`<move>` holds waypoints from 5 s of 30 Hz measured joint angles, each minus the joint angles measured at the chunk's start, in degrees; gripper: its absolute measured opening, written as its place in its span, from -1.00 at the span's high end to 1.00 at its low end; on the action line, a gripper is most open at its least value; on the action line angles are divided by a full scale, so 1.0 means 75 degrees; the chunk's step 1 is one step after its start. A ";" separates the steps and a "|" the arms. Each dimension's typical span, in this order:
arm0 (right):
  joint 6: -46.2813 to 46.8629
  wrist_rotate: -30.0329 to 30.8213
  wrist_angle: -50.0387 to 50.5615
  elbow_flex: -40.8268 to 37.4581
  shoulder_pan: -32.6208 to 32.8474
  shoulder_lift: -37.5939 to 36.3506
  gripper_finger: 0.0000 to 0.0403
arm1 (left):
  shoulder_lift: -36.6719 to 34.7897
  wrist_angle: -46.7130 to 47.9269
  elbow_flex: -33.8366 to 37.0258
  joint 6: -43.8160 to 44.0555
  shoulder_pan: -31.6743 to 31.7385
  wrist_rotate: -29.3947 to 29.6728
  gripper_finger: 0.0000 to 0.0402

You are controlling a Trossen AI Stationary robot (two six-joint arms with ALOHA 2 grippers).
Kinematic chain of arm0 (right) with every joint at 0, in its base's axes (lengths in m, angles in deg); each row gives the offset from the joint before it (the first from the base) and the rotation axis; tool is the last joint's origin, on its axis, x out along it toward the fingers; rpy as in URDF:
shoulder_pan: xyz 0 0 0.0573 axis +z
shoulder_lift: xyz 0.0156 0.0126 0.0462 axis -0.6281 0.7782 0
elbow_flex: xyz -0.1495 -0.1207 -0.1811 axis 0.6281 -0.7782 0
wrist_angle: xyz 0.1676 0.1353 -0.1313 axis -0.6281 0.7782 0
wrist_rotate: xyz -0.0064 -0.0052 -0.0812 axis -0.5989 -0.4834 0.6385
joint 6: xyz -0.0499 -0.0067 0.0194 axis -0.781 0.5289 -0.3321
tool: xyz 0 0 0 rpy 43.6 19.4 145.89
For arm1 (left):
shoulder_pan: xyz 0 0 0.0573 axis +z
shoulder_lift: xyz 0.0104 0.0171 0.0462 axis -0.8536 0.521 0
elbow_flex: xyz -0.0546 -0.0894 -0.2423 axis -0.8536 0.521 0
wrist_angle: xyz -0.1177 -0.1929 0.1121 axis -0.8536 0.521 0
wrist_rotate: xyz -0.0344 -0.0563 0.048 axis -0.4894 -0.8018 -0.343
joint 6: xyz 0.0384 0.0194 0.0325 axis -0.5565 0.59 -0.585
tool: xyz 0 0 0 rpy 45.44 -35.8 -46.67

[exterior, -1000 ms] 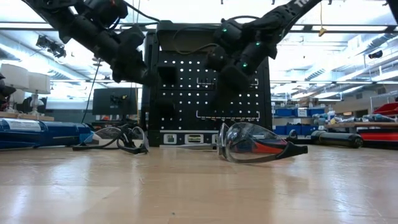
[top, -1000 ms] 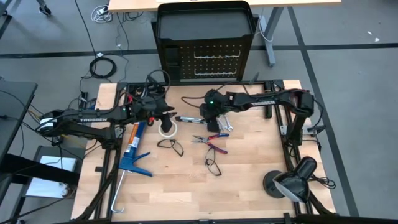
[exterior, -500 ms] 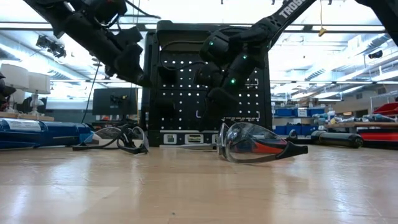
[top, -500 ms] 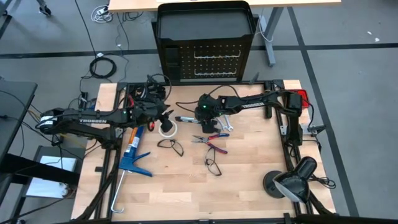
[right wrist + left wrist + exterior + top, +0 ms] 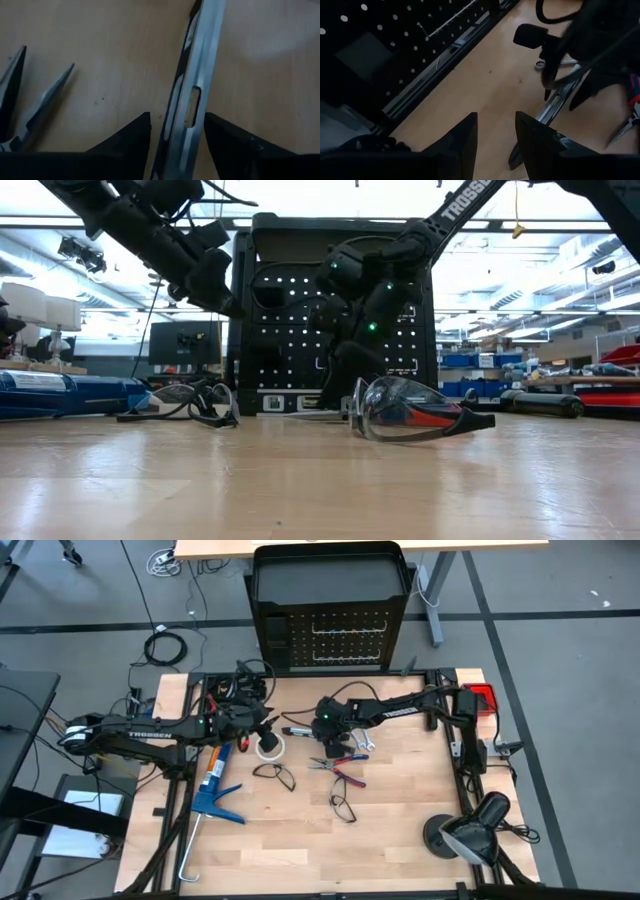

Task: Hang tools onto peg board
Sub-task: Hang the spirit level on the peg board, then put the top safety goggles on the peg board bin

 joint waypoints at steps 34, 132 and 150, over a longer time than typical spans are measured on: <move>-0.2728 0.4454 -0.1256 0.0026 -0.0240 -0.1766 0.69 | 0.0000 -0.0090 0.0000 -0.0489 -0.0010 0.0240 0.33; -0.1412 0.3296 0.1261 -0.0009 -0.0765 -0.3155 -0.62 | 0.1163 -0.1771 0.0000 -0.0896 -0.0344 -0.0568 0.33; 0.0215 -0.0153 0.1171 -0.1737 0.0332 -0.3042 -0.43 | 0.1163 -0.1843 0.0000 -0.1203 -0.0326 -0.0822 0.33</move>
